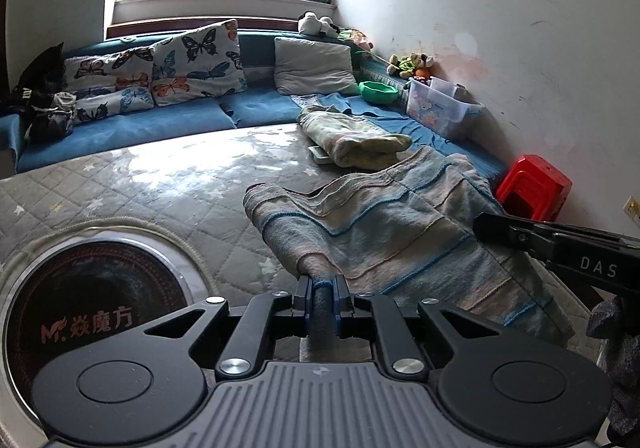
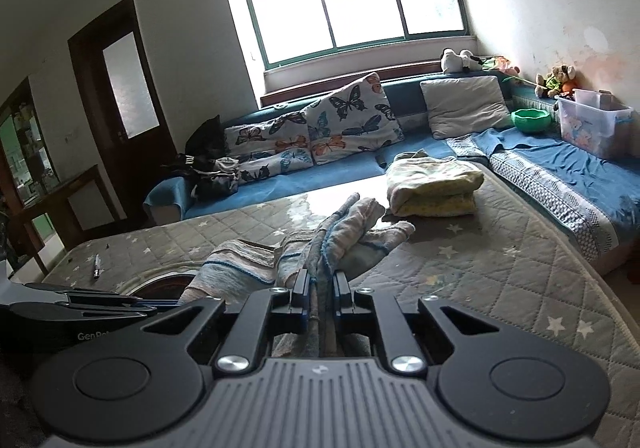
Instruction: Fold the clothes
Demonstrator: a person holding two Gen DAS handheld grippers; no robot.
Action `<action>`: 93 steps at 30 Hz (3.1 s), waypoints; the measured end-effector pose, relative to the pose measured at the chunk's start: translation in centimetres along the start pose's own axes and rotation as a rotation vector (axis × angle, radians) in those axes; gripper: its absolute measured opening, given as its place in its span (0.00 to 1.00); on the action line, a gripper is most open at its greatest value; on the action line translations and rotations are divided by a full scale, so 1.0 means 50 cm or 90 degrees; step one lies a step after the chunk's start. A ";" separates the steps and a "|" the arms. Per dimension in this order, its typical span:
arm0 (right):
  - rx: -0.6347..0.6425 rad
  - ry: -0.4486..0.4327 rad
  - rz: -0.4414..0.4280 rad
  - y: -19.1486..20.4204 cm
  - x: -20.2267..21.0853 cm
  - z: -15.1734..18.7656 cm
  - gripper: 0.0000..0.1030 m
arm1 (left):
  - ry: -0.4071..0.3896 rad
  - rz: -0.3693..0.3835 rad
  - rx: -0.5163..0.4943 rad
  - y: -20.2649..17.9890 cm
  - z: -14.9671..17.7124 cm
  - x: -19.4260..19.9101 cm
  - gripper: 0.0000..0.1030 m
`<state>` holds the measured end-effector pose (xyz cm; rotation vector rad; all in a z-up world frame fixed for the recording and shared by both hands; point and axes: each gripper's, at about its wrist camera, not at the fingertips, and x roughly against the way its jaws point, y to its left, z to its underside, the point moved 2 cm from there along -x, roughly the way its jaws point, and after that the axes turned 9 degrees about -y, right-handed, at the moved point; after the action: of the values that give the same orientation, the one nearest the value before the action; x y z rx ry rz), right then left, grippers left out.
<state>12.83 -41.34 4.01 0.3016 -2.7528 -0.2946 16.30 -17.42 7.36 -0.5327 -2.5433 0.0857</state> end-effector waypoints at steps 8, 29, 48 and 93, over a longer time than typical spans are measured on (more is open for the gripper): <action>0.005 -0.010 0.015 -0.008 0.010 -0.007 0.10 | -0.006 0.007 -0.020 -0.030 -0.009 -0.010 0.11; -0.002 0.000 0.045 -0.041 0.010 0.006 0.10 | 0.015 0.006 -0.041 -0.046 0.005 -0.040 0.11; -0.021 0.054 0.061 -0.065 -0.025 0.069 0.10 | 0.065 -0.014 -0.036 -0.035 0.051 -0.085 0.11; 0.049 0.164 0.061 -0.042 -0.221 0.109 0.17 | 0.090 0.011 -0.141 -0.083 0.173 -0.052 0.26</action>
<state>21.27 -39.76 -5.04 0.2104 -2.5178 -0.1164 12.36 -21.83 -0.63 -0.6233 -2.4237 -0.2227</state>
